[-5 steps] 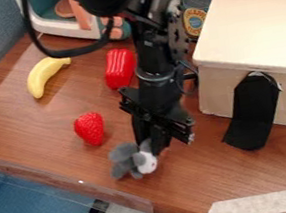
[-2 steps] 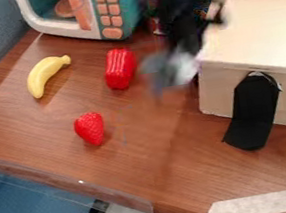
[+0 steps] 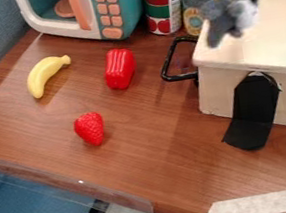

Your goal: Move the gray doll from the table to the top of the drawer

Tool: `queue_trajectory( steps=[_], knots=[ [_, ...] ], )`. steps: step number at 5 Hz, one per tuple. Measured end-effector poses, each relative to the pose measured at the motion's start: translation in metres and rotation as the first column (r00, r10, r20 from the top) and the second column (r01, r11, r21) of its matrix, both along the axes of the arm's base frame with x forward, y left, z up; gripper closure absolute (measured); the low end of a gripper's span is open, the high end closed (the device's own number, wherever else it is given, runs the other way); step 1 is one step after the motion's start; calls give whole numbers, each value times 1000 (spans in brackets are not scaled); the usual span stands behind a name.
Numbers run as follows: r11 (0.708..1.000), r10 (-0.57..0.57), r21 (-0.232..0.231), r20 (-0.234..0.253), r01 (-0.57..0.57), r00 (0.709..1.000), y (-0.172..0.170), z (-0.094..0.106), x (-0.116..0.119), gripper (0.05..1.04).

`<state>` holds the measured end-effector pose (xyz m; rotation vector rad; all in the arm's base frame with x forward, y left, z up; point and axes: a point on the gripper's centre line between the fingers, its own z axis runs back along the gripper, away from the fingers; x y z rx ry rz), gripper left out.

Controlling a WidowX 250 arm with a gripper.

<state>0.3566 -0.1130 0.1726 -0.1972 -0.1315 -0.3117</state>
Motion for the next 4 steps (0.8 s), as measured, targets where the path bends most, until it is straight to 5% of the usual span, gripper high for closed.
queue_trajectory(
  steps=[1, 3, 4],
  knots=[
    [998, 27, 52, -15, -26, 1000, 0, -11, 7, 840],
    [983, 136, 131, -34, -130, 990, 14, -4, 7, 264],
    [957, 253, 134, 47, -257, 966, 24, 27, 1, 79]
  ],
)
